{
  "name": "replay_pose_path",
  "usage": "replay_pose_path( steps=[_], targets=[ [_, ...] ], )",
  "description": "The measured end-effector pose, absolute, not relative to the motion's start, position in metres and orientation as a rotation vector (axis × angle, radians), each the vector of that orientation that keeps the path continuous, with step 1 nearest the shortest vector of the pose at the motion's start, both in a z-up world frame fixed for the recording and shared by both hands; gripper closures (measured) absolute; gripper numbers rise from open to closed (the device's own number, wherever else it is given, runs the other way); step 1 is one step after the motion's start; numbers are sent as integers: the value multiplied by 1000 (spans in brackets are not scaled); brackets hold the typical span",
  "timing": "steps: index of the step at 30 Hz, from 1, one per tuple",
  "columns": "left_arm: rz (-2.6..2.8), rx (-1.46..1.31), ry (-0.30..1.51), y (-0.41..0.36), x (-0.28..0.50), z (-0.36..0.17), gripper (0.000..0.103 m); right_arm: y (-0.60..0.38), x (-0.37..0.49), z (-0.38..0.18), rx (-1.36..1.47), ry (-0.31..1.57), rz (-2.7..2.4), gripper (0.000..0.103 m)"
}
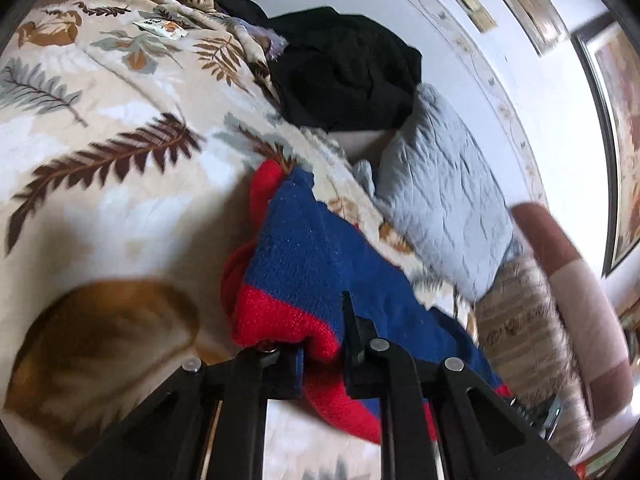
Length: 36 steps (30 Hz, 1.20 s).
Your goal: Fold small clothes
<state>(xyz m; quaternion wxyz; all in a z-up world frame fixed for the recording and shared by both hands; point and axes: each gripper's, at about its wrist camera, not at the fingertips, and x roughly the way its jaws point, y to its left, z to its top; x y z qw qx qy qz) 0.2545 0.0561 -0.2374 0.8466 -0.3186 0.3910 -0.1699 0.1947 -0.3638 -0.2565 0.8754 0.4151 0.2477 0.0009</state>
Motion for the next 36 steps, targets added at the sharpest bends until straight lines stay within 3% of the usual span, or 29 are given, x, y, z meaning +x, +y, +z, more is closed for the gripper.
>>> replay_pose_path(
  steps=[5,12,15,20,23,25,27,36],
  targets=[
    [-367,-607,872,56,228,-238,89,-370,155,-263,915,546,-31,86],
    [-261,-574,1113,77,206,-262,84,-383,123,-289,1035,724,-106,81],
    [-232,-527,1072,90,188,-250,84,-398,102,-286,1089,733,-130,78],
    [-197,-412,935,90,187,-212,84,-419,74,-240,932,591,-254,78],
    [-243,-351,900,66,211,-194,76,-415,102,-217,838,598,-176,78],
    [-261,-295,905,46,236,-189,56,-407,133,-206,767,606,-115,78],
    [-261,-246,927,23,265,-190,49,-396,164,-206,703,649,-77,78],
    [-167,-200,1052,-12,346,-255,49,-401,260,-273,717,871,-59,78]
  ],
)
